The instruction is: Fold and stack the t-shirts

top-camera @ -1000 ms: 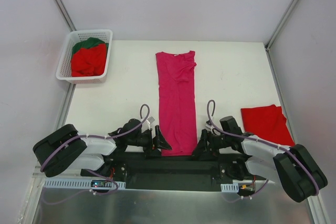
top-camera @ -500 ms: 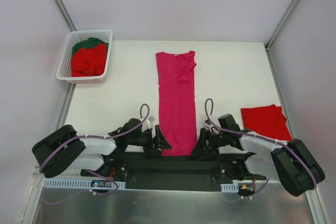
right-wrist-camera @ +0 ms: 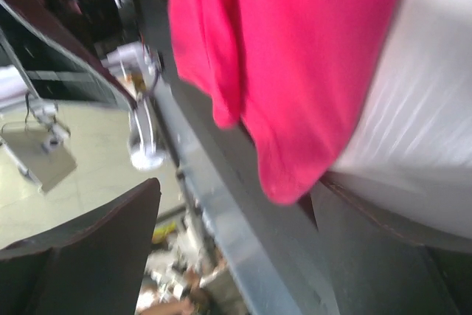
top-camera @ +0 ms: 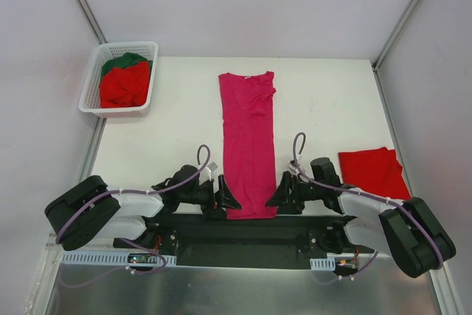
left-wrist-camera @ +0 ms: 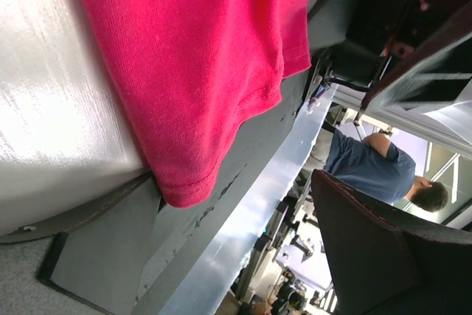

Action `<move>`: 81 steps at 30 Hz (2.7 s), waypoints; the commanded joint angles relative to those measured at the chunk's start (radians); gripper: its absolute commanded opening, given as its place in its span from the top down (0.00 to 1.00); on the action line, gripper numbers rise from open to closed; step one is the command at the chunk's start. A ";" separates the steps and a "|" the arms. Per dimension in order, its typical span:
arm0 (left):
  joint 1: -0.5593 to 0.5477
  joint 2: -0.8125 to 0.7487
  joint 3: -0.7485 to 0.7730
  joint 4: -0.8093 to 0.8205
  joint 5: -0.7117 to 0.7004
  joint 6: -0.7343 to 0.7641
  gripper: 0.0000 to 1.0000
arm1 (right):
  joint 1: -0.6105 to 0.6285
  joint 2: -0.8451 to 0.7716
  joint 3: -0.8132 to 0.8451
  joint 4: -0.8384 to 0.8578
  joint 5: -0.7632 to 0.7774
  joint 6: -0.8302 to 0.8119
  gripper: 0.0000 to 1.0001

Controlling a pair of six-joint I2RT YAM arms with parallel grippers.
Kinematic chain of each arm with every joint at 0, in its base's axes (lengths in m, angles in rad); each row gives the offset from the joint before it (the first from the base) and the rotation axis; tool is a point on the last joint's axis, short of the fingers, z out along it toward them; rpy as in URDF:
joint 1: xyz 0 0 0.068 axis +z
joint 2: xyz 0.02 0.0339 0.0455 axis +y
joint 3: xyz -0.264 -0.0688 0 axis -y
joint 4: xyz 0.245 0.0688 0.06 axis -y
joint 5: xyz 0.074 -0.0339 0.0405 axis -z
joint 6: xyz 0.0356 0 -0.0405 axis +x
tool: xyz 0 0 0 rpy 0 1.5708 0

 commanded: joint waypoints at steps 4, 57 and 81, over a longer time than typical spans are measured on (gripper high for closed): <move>0.025 -0.010 0.019 -0.004 0.002 0.048 0.16 | -0.085 0.035 -0.011 0.219 -0.005 0.023 0.10; 0.048 0.044 0.001 0.047 0.051 0.046 0.35 | 0.047 -0.027 -0.180 0.246 0.082 0.199 0.24; 0.050 0.096 0.019 0.076 0.087 0.051 0.75 | 0.102 0.086 -0.152 0.230 0.106 0.182 0.52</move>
